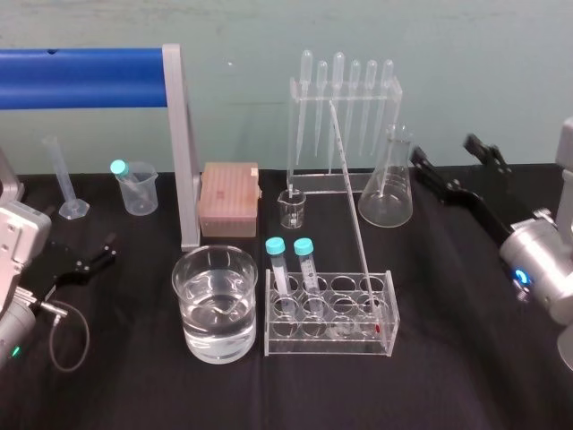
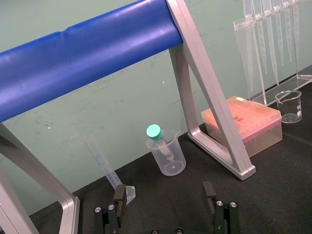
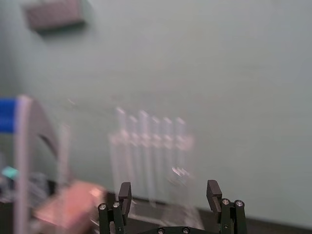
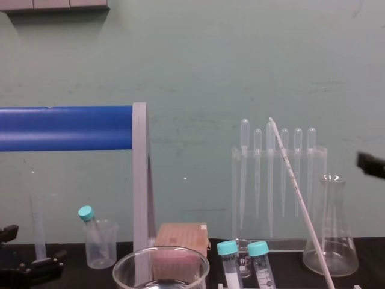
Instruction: Hold the thermometer with one hand and immerse one end into the beaker, then reinsert it into the test tube rack.
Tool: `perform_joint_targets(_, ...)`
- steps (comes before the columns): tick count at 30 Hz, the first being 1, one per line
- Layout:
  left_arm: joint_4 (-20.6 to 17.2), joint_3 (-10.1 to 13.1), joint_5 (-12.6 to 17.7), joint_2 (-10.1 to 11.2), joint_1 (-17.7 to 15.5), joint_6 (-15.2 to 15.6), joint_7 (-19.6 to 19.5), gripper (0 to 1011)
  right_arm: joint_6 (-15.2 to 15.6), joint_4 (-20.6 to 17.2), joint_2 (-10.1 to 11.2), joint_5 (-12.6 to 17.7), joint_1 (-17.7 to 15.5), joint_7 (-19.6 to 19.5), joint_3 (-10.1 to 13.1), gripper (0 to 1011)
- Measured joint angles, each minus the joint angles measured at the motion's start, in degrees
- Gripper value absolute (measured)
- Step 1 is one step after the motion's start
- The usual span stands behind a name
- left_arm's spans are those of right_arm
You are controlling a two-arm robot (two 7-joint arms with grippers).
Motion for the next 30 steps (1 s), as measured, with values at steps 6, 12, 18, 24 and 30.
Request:
perform_joint_targets(6,0.0,0.0,0.0,0.0,0.0,0.0,0.0,1008,4.2,1.4,0.1,-3.2,-1.7,-4.1,0.9,1000)
perform_joint_targets(12,0.0,0.0,0.0,0.0,0.0,0.0,0.0,1008,5.7,4.2,-1.0,-4.2,-2.6,-4.5,0.9,1000)
perform_joint_targets(18,0.0,0.0,0.0,0.0,0.0,0.0,0.0,1008,6.0,5.0,-1.6,-4.5,-2.7,-4.2,1.1,1000)
perform_joint_targets(24,0.0,0.0,0.0,0.0,0.0,0.0,0.0,1008,6.0,4.9,-1.5,-4.5,-2.8,-4.2,1.1,1000)
perform_joint_targets(30,0.0,0.0,0.0,0.0,0.0,0.0,0.0,1008,6.0,4.8,-1.5,-4.5,-2.8,-4.2,1.1,1000)
